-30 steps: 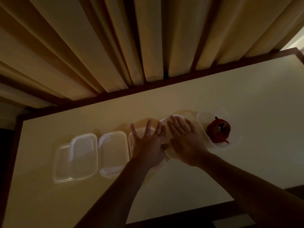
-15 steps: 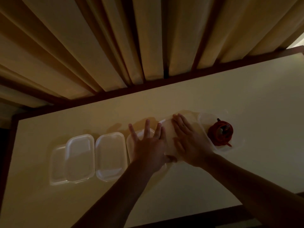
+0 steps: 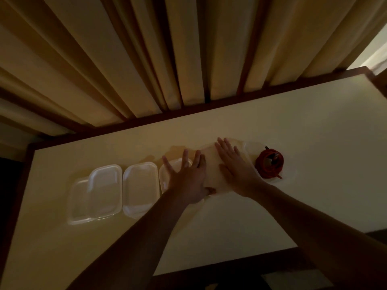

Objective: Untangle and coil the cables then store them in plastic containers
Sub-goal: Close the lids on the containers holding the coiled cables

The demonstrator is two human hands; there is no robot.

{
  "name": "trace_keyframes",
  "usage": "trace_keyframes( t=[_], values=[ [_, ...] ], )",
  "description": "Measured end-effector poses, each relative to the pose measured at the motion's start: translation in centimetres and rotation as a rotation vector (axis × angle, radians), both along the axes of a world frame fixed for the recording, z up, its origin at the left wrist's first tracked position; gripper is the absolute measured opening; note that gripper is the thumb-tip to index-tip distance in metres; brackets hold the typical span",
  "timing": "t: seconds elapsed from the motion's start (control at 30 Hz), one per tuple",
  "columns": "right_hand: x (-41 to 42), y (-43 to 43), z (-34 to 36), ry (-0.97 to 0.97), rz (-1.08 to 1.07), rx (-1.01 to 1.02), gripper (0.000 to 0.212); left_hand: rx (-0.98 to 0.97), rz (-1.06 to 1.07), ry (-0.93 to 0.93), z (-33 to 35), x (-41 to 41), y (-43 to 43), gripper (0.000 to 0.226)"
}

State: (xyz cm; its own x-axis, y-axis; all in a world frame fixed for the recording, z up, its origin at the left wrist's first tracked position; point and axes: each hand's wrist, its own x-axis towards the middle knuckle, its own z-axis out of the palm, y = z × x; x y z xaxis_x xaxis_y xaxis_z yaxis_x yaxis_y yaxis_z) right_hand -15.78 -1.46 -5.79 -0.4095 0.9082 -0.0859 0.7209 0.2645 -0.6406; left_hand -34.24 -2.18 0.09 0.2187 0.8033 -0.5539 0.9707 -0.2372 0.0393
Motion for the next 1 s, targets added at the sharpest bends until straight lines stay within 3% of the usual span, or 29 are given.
trace_keyframes(
  t=[0.17, 0.3, 0.53, 0.7, 0.77, 0.83, 0.93, 1.0],
  values=[
    [0.9, -1.3, 2.5, 0.180, -0.233, -0.148, 0.065, 0.038, 0.074, -0.092, 0.5, 0.2, -0.3, 0.109],
    [0.6, -2.6, 3.7, 0.152, -0.327, -0.062, 0.061, 0.125, 0.116, -0.143, 0.8, -0.4, -1.4, 0.099],
    [-7.9, -5.3, 5.1, 0.062, 0.051, 0.179, 0.054, 0.444, 0.510, -0.354, 0.8, -9.7, -5.7, 0.059],
    [-18.1, -5.2, 5.6, 0.059, 0.284, 0.193, 0.057, 0.678, 0.883, -0.269, 0.7, -21.0, -9.1, 0.049],
    [-21.8, -5.2, 5.4, 0.045, 0.363, 0.197, 0.057, 0.639, 1.099, -0.210, 0.4, -25.9, -10.1, 0.053],
    [-25.1, -5.1, 4.9, -0.007, 0.433, 0.204, 0.059, 0.475, 1.266, -0.142, -0.7, -30.1, -10.8, 0.068],
    [-28.5, -4.9, 3.8, -0.075, 0.428, 0.225, 0.056, 0.230, 1.217, -0.113, -2.8, -33.5, -11.0, 0.090],
    [-30.0, -5.0, 3.4, -0.092, 0.386, 0.219, 0.051, 0.209, 1.161, -0.146, -4.0, -34.4, -10.8, 0.086]
  ],
)
